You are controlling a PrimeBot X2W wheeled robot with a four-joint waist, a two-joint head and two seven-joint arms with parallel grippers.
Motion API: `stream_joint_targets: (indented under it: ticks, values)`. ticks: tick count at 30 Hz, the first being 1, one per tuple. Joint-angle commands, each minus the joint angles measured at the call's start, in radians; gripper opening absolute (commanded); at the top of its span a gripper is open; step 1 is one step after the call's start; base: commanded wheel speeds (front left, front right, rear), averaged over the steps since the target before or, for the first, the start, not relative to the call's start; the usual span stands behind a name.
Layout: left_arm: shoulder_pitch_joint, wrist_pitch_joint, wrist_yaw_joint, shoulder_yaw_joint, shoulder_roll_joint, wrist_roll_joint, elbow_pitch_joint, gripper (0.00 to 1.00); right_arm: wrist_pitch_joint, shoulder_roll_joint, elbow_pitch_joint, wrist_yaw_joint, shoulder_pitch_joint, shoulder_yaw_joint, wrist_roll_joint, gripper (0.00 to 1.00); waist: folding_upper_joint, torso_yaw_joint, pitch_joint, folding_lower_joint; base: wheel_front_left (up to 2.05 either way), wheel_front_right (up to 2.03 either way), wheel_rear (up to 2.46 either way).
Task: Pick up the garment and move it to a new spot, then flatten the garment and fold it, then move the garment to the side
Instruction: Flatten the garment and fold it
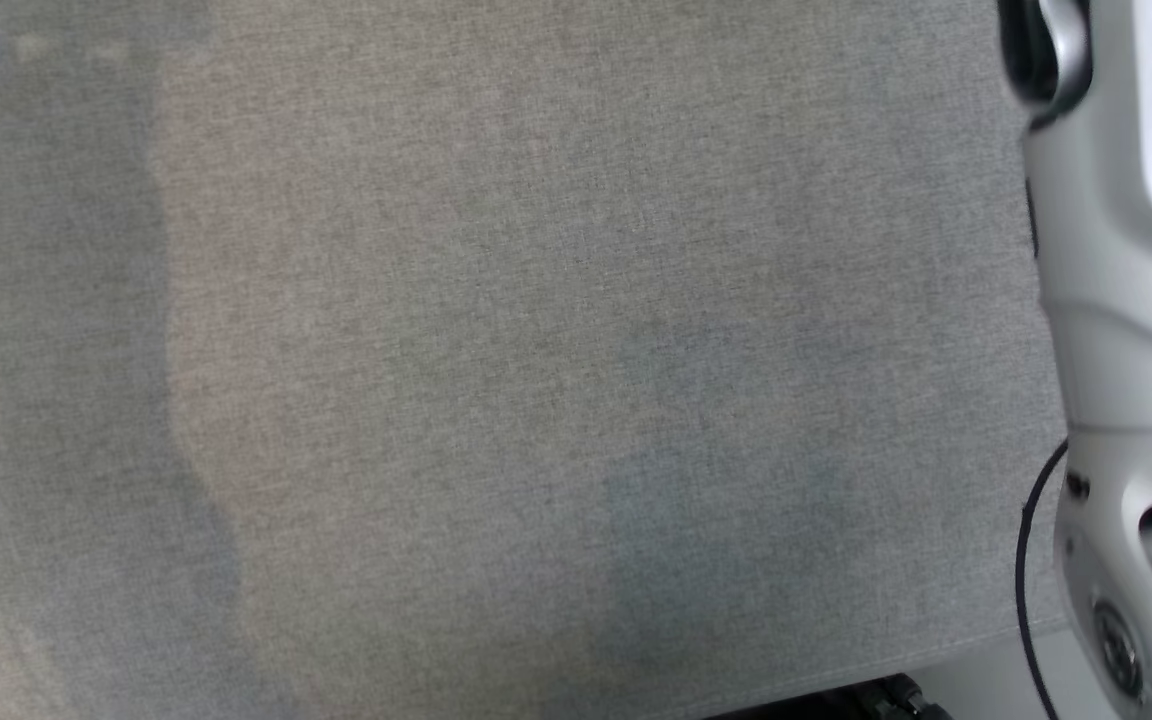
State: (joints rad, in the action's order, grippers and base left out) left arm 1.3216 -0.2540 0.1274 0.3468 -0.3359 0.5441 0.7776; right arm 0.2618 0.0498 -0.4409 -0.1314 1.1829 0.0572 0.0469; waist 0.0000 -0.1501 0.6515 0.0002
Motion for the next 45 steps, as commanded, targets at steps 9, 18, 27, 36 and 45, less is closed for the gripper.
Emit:
stream_joint_targets:
  ticks: [9, 18, 27, 36, 45]
  values:
    - [-0.329, -0.011, 0.004, -0.037, -0.020, 0.137, -0.225, 0.00, 0.004, 0.018, 0.215, 0.002, -0.361, -0.014, 0.118, 0.00, 0.0000, 0.026, -0.106, -0.0002, 0.00, 0.00, 0.00]
    - [-0.724, -0.011, 0.004, -0.116, 0.021, 0.110, -0.452, 0.00, -0.035, 0.019, 0.429, 0.002, -0.727, -0.067, 0.178, 0.00, 0.0000, 0.051, -0.269, -0.0002, 0.00, 0.00, 0.00]
    - [-1.075, -0.011, -0.001, -0.161, 0.056, 0.106, -0.607, 0.00, -0.143, 0.005, 0.635, 0.002, -1.074, -0.107, 0.185, 0.00, 0.0000, 0.055, -0.438, -0.0002, 0.00, 0.00, 0.00]
    - [-1.336, 0.005, -0.049, -0.159, 0.078, 0.120, -0.762, 0.00, -0.215, 0.002, 0.720, 0.002, -1.282, -0.146, 0.244, 0.00, 0.0000, 0.058, -0.515, -0.0002, 0.00, 0.00, 0.00]
    - [-1.346, 0.037, -0.050, -0.119, 0.102, 0.138, -0.713, 0.00, -0.231, 0.002, 0.594, 0.002, -1.252, -0.104, 0.250, 0.00, 0.0000, 0.067, -0.493, -0.0002, 0.00, 0.00, 0.00]
